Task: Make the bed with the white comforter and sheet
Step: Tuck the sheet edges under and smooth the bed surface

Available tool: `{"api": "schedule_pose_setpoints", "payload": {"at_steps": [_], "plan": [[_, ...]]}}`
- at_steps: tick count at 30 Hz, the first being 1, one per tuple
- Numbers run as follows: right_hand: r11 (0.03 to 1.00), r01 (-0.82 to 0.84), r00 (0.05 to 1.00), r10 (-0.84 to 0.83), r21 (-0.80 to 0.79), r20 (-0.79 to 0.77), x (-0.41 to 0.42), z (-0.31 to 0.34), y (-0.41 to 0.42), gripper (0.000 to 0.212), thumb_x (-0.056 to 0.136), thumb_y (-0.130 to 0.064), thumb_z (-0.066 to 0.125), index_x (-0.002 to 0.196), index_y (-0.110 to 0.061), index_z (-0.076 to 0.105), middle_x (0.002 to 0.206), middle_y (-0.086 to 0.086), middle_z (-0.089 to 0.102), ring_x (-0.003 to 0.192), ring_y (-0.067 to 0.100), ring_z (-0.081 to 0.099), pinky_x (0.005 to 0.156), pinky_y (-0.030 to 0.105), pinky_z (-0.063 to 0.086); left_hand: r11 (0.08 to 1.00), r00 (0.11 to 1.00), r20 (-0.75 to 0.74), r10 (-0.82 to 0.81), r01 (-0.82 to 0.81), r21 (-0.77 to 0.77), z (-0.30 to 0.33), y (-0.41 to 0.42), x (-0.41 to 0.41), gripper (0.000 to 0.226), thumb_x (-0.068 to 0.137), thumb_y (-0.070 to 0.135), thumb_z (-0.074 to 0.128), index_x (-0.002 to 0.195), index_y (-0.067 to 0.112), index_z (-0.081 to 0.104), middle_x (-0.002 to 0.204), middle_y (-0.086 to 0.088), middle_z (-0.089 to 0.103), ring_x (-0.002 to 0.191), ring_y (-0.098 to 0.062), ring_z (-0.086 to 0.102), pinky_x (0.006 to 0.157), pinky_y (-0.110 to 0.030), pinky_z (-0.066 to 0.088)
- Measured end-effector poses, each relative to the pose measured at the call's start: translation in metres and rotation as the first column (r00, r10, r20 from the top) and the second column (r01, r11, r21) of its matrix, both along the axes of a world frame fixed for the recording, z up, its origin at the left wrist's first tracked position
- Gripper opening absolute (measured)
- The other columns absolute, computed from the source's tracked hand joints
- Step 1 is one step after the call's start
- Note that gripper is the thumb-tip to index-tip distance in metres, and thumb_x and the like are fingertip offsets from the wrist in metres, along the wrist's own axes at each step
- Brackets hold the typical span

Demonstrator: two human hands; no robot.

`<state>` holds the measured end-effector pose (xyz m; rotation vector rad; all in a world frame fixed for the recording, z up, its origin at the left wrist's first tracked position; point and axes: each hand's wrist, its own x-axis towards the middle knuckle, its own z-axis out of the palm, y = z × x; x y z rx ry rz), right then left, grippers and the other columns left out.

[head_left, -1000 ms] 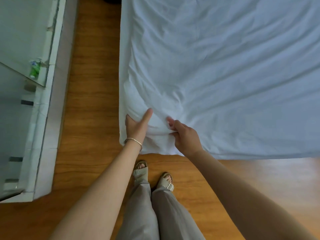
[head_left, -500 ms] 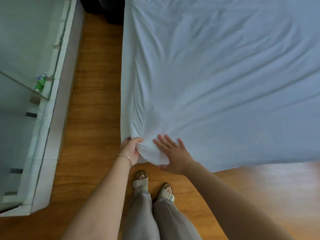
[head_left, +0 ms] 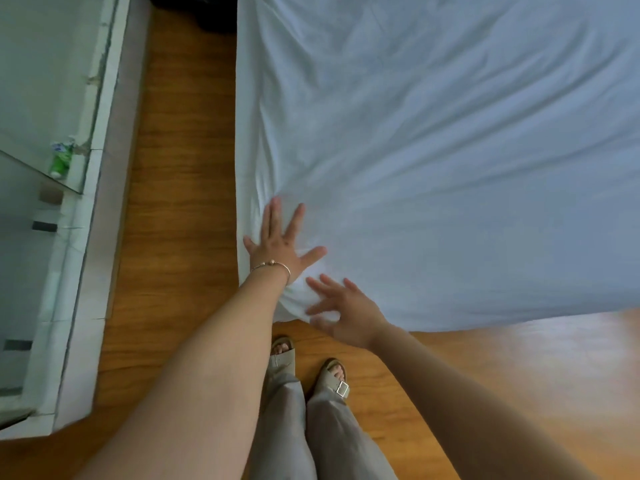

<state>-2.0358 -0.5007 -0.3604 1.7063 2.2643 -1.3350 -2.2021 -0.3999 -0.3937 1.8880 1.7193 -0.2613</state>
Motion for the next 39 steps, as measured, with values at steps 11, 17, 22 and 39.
{"api": "schedule_pose_setpoints", "payload": {"at_steps": [11, 17, 22, 39], "plan": [[0.987, 0.13, 0.951, -0.151, 0.093, 0.27, -0.03, -0.023, 0.021, 0.056, 0.104, -0.045, 0.017, 0.153, -0.04, -0.009, 0.16, -0.01, -0.021, 0.146, 0.014, -0.024, 0.12, 0.05, -0.008, 0.916, 0.964, -0.045, -0.262, 0.263, 0.303, 0.006, 0.023, 0.012, 0.057, 0.099, 0.055, 0.015, 0.147, 0.048, -0.014, 0.159, 0.001, -0.022, 0.147, -0.02, -0.02, 0.117, -0.053, -0.003], [0.871, 0.472, 0.859, -0.489, -0.136, -0.152, -0.013, 0.008, -0.004, 0.029, 0.093, -0.036, 0.057, 0.119, -0.046, 0.063, 0.132, -0.022, 0.059, 0.126, 0.001, 0.05, 0.112, 0.033, 0.037, 0.975, 0.98, 0.076, 0.183, -0.191, 0.11, -0.002, -0.012, -0.05, 0.058, 0.096, 0.062, 0.014, 0.15, 0.045, 0.002, 0.158, -0.007, 0.02, 0.147, -0.029, 0.01, 0.119, -0.048, 0.007], [0.788, 0.521, 0.828, -0.561, 0.328, 0.032, -0.008, 0.012, 0.046, 0.058, 0.094, -0.041, 0.057, 0.147, -0.042, 0.033, 0.156, -0.006, 0.03, 0.141, 0.017, 0.029, 0.107, 0.036, 0.036, 0.884, 0.939, 0.344, 0.031, -0.186, 0.428, 0.02, 0.023, -0.047, 0.054, 0.091, 0.044, 0.052, 0.132, 0.009, 0.049, 0.139, -0.021, 0.041, 0.126, -0.039, 0.038, 0.104, -0.049, 0.033], [0.945, 0.292, 0.904, -0.323, 0.147, 0.281, -0.088, 0.003, 0.025, 0.054, 0.085, -0.008, 0.054, 0.135, -0.028, 0.051, 0.128, 0.0, 0.055, 0.12, 0.023, 0.048, 0.091, 0.029, 0.038, 0.78, 0.548, 0.569, 0.614, -0.532, -0.329, 0.009, 0.023, -0.079, 0.052, 0.097, 0.03, 0.054, 0.139, 0.005, 0.036, 0.123, -0.011, 0.057, 0.116, -0.032, 0.056, 0.079, -0.022, 0.037]]}}
